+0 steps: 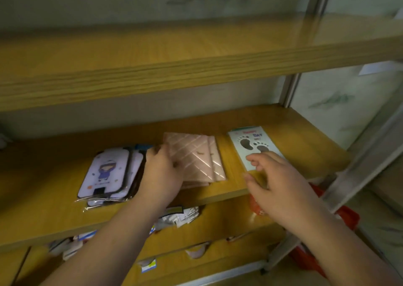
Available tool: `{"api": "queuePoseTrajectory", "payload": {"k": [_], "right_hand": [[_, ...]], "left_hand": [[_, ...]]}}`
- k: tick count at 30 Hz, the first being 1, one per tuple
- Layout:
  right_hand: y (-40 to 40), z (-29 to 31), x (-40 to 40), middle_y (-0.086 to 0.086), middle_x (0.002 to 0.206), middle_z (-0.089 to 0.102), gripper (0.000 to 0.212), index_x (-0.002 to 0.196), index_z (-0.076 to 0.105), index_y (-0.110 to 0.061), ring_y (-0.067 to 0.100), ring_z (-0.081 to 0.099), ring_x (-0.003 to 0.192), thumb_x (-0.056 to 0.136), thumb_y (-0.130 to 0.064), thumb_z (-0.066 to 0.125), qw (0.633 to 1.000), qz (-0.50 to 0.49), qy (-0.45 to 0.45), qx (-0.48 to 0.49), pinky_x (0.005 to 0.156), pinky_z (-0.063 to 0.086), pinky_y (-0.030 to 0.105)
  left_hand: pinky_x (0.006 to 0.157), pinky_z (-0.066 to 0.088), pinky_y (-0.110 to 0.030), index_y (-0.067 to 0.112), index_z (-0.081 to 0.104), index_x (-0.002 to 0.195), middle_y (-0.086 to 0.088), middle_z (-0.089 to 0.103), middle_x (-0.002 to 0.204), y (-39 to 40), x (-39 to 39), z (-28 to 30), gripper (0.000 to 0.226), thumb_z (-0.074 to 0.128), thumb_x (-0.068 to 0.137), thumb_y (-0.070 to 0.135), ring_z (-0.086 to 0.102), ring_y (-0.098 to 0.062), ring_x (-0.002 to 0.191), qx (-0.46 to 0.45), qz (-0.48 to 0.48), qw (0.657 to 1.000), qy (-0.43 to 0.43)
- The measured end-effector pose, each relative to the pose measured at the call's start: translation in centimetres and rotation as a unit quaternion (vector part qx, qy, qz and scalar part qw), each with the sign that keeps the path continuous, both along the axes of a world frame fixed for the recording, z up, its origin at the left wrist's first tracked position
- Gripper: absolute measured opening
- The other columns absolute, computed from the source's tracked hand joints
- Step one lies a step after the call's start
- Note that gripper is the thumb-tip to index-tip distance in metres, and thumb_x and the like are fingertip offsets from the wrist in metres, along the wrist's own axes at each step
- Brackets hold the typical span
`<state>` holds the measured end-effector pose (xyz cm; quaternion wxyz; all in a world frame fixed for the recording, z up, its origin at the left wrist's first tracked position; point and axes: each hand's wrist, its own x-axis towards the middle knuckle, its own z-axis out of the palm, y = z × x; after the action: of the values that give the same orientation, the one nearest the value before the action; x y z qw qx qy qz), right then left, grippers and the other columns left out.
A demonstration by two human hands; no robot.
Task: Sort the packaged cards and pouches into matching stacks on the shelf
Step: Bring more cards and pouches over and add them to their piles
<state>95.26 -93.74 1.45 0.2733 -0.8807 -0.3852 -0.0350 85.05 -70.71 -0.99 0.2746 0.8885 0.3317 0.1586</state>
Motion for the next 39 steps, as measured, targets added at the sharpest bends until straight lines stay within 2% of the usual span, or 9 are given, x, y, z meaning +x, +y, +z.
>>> {"api": "queuePoseTrajectory", "payload": {"k": [4,10,14,17,20,24,27,35,39], "right_hand": [[-0.5,-0.5,1.2,-0.017,0.126,0.055,0.044,0.136,0.054,-0.031,0.002,0.055,0.108,0.094,-0.045,0.053,1.0,0.021,0.005,-0.003,0.082,0.048,0.02],[0.2,-0.8,2.0,-0.018,0.121,0.059,0.037,0.13,0.059,-0.032,0.002,0.058,0.103,0.095,-0.041,0.053,0.998,0.046,0.027,0.017,0.08,0.051,0.023],[1.7,-0.9,1.8,-0.018,0.118,0.057,0.038,0.128,0.058,-0.032,0.002,0.056,0.103,0.093,-0.044,0.049,0.995,0.088,0.024,0.032,0.08,0.05,0.022],[3.3,-1.0,0.9,-0.019,0.118,0.054,0.039,0.129,0.055,-0.034,0.001,0.053,0.1,0.093,-0.046,0.049,0.992,0.118,0.013,0.037,0.076,0.042,0.015],[5.0,-1.2,-0.5,-0.018,0.124,0.054,0.038,0.13,0.055,-0.034,0.003,0.053,0.108,0.094,-0.045,0.053,0.988,0.151,0.019,0.039,0.084,0.044,0.018],[7.4,-1.1,-2.6,-0.014,0.12,0.056,0.032,0.124,0.06,-0.031,0.008,0.053,0.109,0.093,-0.041,0.057,0.98,0.192,0.019,0.043,0.088,0.048,0.026],[9.3,-0.9,-5.2,-0.01,0.117,0.059,0.03,0.12,0.064,-0.027,0.01,0.054,0.107,0.092,-0.036,0.06,0.977,0.206,0.016,0.053,0.084,0.041,0.023],[15.6,0.4,-15.4,-0.009,0.126,0.058,0.038,0.128,0.059,-0.025,0.014,0.055,0.113,0.092,-0.039,0.058,0.967,0.251,-0.001,0.049,0.09,0.047,0.03],[18.5,0.4,-22.8,-0.012,0.129,0.056,0.04,0.129,0.057,-0.028,0.011,0.052,0.116,0.093,-0.042,0.056,0.96,0.277,-0.011,0.043,0.094,0.046,0.03]], "left_hand": [[0.098,0.046,-0.046,0.009,0.046,0.143,-0.021,0.041,0.147,-1.3,-0.4,-0.4,0.049,0.053,0.094,0.009,0.047,-0.042,0.123,0.022,0.024,0.999,0.029],[0.121,0.026,-0.045,0.016,0.044,0.149,-0.012,0.033,0.162,-3.2,-1.0,0.6,0.053,0.048,0.098,0.03,0.025,-0.031,0.149,0.113,-0.026,0.992,0.054],[0.12,0.018,-0.035,0.026,0.041,0.151,-0.002,0.032,0.163,-4.4,-2.7,1.2,0.062,0.033,0.096,0.054,0.017,-0.021,0.153,0.145,-0.045,0.987,0.057],[0.116,0.019,-0.03,0.03,0.043,0.148,0.005,0.034,0.162,-4.7,-4.7,1.7,0.06,0.03,0.099,0.059,0.019,-0.013,0.151,0.157,-0.03,0.985,0.059],[0.115,0.023,-0.032,0.027,0.049,0.145,0.005,0.038,0.159,-4.6,-6.9,2.7,0.062,0.029,0.098,0.062,0.024,-0.013,0.149,0.159,-0.009,0.986,0.054],[0.112,0.033,-0.034,0.021,0.055,0.141,0.002,0.051,0.15,-4.1,-10.2,3.7,0.062,0.032,0.098,0.059,0.036,-0.016,0.143,0.174,0.036,0.983,0.052],[0.108,0.036,-0.034,0.017,0.059,0.137,-0.001,0.059,0.142,-3.4,-13.4,3.8,0.061,0.033,0.097,0.056,0.042,-0.019,0.14,0.173,0.078,0.98,0.054],[0.113,0.032,-0.033,0.02,0.057,0.139,0.002,0.055,0.146,0.3,-24.3,3.3,0.064,0.031,0.095,0.059,0.033,-0.015,0.146,0.187,0.137,0.972,0.032],[0.112,0.034,-0.034,0.015,0.06,0.136,-0.001,0.058,0.143,2.2,-32.4,3.1,0.055,0.041,0.098,0.051,0.039,-0.018,0.143,0.19,0.164,0.968,0.006]]}}
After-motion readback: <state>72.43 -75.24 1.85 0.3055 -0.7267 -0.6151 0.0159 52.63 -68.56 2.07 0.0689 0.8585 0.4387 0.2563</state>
